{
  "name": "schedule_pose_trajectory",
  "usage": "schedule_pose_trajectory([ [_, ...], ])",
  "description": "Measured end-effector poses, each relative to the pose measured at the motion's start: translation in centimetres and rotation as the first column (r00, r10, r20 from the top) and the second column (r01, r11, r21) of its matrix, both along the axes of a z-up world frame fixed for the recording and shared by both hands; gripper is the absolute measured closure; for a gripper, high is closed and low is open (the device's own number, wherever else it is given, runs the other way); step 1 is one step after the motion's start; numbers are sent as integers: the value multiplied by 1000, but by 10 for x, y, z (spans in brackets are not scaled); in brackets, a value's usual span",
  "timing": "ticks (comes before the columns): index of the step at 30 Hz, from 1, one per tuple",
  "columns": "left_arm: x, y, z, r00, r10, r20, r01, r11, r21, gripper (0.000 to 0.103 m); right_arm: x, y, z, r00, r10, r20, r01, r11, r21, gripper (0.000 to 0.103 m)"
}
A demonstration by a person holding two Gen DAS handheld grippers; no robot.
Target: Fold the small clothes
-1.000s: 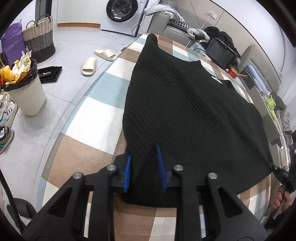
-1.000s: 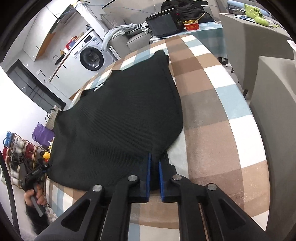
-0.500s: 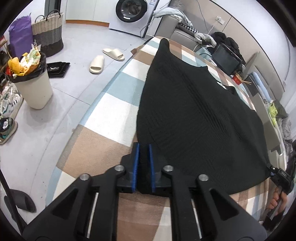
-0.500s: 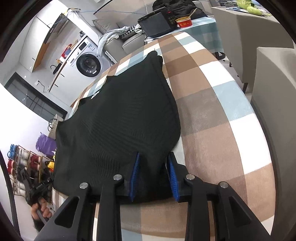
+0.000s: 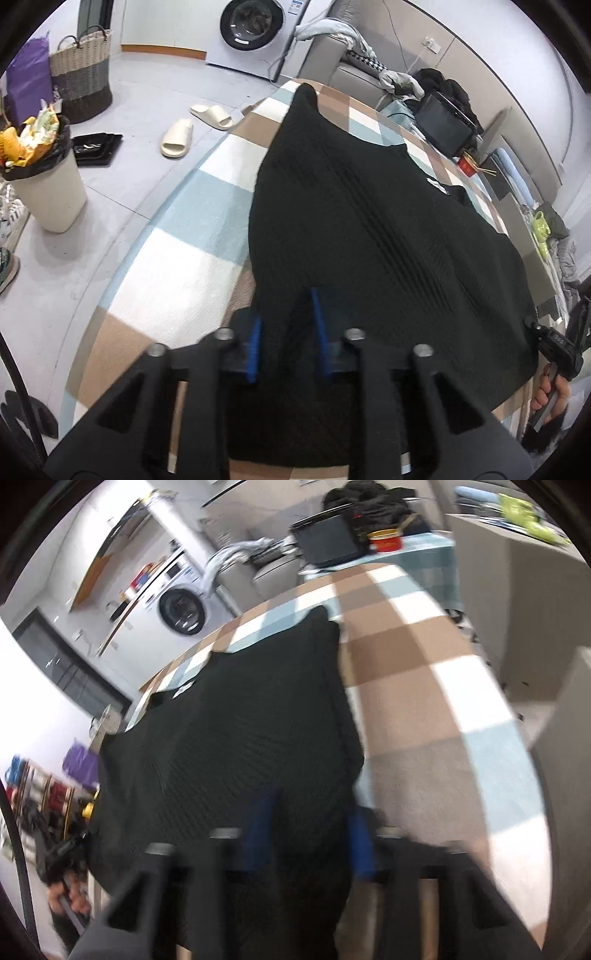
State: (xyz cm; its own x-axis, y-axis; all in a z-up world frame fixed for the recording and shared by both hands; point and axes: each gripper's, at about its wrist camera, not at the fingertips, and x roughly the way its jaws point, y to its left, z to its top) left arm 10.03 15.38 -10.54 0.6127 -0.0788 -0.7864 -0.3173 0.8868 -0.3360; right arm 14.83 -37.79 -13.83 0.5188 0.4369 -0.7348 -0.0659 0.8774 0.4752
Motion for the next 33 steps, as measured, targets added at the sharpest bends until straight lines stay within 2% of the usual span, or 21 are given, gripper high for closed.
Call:
schedule_pose_trajectory([
  [1,3,-1,0,1000,-4,1,4,1000,9,94,2,5,1,1000,19,8,-19,1000,-2,86],
  [3,7,-2,-1,1000,-14,-3,14,1000,22,95,2,13,2,999,48,21,-47,998,-46,92],
  [11,-1,1,0,999,-41,-22,42,998,39,97,-24,10,5,998,55,-24,-57,993,-107,95],
  [16,-3,2,11,999,-27,-31,29,998,52,96,-34,8,20,1000,12,9,-11,989,-145,87],
  [20,1,-3,27,999,-42,0,42,996,82,95,-44,4,47,993,-49,108,68,980,-187,78],
  [23,6,-14,37,997,-79,22,76,993,95,81,-47,10,63,988,-40,146,67,980,-187,77],
  [25,11,-22,42,995,-93,22,90,989,118,61,-46,17,67,988,-29,152,58,980,-189,72],
  [26,11,-25,44,995,-98,18,94,986,140,57,-46,21,70,987,-20,158,51,979,-199,69],
  [28,10,-22,46,997,-74,15,71,983,167,55,-45,27,72,987,-7,161,41,977,-211,69],
  [30,5,-14,45,999,-46,2,45,983,180,52,-49,30,72,987,-5,161,42,974,-224,62],
  [33,-7,1,43,1000,-13,9,11,985,170,52,-45,36,69,987,4,159,35,970,-240,61],
])
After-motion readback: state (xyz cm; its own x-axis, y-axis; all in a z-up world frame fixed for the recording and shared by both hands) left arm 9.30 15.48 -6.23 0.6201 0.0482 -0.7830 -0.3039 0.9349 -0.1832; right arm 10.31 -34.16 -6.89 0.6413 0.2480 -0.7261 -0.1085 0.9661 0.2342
